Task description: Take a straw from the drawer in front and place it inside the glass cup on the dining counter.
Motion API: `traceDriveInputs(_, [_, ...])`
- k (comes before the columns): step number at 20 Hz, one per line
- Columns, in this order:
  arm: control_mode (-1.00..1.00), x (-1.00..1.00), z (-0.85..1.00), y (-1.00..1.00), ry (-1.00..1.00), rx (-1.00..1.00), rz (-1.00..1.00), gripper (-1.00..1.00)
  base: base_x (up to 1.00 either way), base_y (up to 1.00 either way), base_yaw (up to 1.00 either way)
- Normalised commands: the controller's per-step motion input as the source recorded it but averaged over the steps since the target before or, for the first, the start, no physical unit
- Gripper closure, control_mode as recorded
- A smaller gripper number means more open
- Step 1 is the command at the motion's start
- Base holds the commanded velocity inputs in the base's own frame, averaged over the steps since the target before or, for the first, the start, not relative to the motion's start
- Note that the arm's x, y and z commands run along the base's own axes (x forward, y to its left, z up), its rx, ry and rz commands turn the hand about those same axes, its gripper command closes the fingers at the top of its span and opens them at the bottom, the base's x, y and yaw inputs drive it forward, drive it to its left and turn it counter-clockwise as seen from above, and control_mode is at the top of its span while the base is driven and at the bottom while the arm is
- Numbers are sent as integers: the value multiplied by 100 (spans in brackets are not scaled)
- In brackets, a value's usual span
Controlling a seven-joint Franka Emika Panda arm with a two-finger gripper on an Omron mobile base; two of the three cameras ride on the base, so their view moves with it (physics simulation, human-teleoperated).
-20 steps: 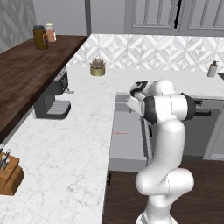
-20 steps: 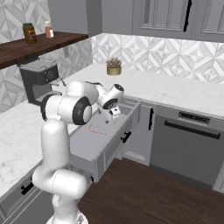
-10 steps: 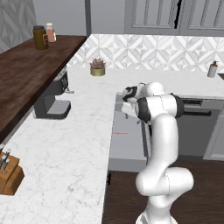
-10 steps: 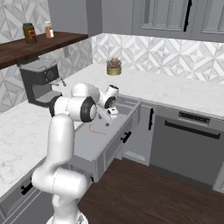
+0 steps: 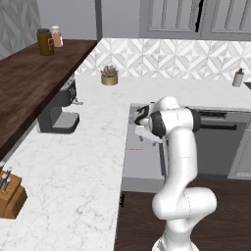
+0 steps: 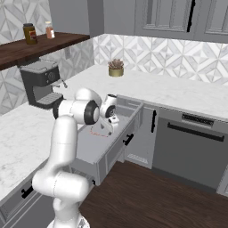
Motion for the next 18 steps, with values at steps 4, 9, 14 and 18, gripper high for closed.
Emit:
traceDriveInputs(4, [-100,-15,-47,0,-9,-3,0,-100,0,0,0])
traceDriveInputs(9, [-100,-23,-34,-18,-13,-4,0,-100,0,0,0])
traceDriveInputs(14, [-100,-56,-6,-62,-15,-3,0,-100,0,0,0])
traceDriveInputs(18, [-100,-79,13,-99,-15,-5,0,-100,0,0,0])
